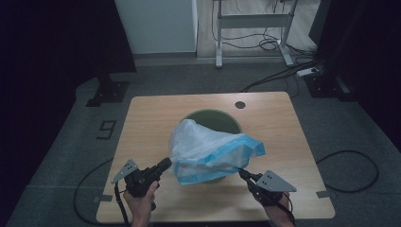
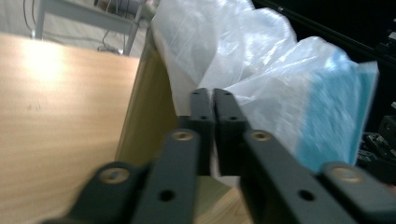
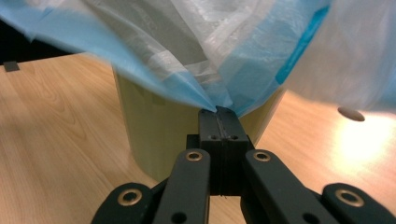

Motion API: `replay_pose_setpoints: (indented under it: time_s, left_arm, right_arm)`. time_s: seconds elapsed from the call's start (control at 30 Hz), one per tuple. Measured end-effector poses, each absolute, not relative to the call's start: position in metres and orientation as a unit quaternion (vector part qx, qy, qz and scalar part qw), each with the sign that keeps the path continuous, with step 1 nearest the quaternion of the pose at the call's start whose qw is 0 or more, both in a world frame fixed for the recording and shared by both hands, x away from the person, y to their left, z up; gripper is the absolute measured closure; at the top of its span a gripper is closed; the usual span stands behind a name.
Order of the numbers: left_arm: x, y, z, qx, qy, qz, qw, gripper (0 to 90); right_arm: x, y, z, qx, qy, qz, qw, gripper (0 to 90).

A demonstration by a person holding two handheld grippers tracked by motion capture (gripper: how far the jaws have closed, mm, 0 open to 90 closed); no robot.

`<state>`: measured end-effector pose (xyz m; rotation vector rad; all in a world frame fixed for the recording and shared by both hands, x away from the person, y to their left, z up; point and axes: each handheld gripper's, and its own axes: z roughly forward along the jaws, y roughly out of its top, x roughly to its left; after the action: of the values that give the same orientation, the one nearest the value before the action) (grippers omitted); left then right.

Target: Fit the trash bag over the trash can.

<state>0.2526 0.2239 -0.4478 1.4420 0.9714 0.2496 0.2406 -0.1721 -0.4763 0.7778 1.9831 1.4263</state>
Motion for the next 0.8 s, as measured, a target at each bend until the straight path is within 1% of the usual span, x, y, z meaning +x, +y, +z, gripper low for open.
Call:
replay_pose_setpoints:
  time_s: [0.03,0.13,0.17,0.27,0.4,0.53,0.63,0.8]
  left_arm:
    - [0.25,0.224,-0.443,0.632,0.42,0.117,0.641,74.1]
    - [0.244,0.224,-0.432,0.635,0.403,0.13,0.646,61.6]
    - [0.238,0.223,-0.421,0.644,0.385,0.145,0.646,57.4]
    - [0.232,0.217,-0.406,0.655,0.366,0.162,0.641,47.8]
    - [0.232,0.198,-0.391,0.685,0.342,0.169,0.621,36.8]
    - [0.241,0.173,-0.382,0.721,0.327,0.179,0.584,31.5]
    - [0.255,0.162,-0.377,0.732,0.33,0.175,0.57,32.1]
    - [0.274,0.149,-0.371,0.762,0.322,0.162,0.538,36.5]
  right_arm:
    - [0.24,-0.172,-0.474,0.289,0.74,0.535,0.288,89.2]
    - [0.24,-0.173,-0.469,0.287,0.738,0.538,0.29,89.2]
    - [0.24,-0.174,-0.468,0.287,0.737,0.539,0.29,89.2]
    - [0.24,-0.174,-0.465,0.287,0.736,0.54,0.291,89.1]
    - [0.239,-0.174,-0.462,0.288,0.735,0.541,0.292,89.1]
    - [0.239,-0.172,-0.461,0.284,0.737,0.54,0.292,89.1]
    - [0.239,-0.171,-0.461,0.282,0.737,0.54,0.292,89.1]
    - [0.238,-0.172,-0.462,0.282,0.737,0.541,0.29,89.1]
